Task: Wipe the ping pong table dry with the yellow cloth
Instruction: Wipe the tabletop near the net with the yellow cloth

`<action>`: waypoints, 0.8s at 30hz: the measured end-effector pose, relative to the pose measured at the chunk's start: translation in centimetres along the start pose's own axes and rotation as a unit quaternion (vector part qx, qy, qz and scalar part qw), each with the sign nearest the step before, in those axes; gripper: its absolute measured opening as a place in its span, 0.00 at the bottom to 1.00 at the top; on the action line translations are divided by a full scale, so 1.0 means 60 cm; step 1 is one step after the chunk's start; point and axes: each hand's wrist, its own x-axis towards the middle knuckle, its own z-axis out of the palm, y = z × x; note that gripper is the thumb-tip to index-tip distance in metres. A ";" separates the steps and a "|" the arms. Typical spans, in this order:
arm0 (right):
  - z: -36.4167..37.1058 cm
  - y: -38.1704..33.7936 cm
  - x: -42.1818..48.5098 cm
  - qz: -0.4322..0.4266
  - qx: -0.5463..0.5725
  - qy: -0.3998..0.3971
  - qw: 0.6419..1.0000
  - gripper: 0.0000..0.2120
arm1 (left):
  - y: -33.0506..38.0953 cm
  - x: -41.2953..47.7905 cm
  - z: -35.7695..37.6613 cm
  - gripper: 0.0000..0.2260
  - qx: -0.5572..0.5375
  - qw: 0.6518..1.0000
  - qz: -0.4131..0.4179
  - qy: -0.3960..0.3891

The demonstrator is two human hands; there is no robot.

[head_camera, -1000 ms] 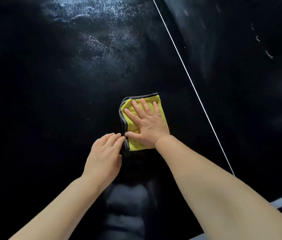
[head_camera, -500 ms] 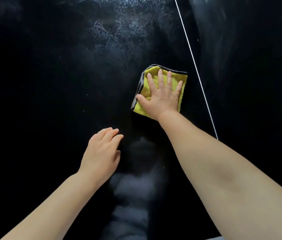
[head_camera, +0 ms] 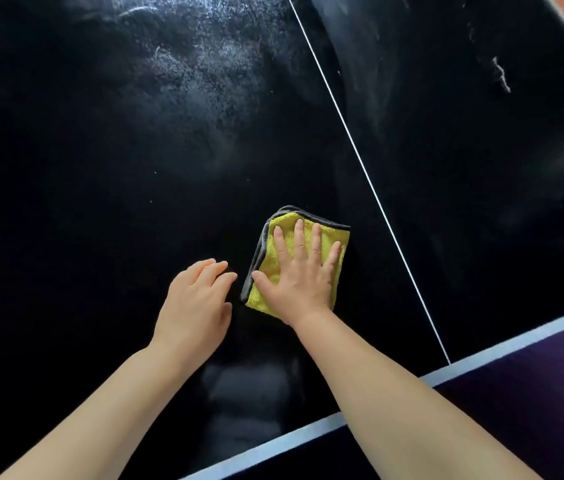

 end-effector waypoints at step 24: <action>-0.028 0.178 0.032 -0.236 -0.131 -0.026 0.963 0.38 | 0.068 0.079 0.019 0.26 -0.022 0.999 0.022 -0.035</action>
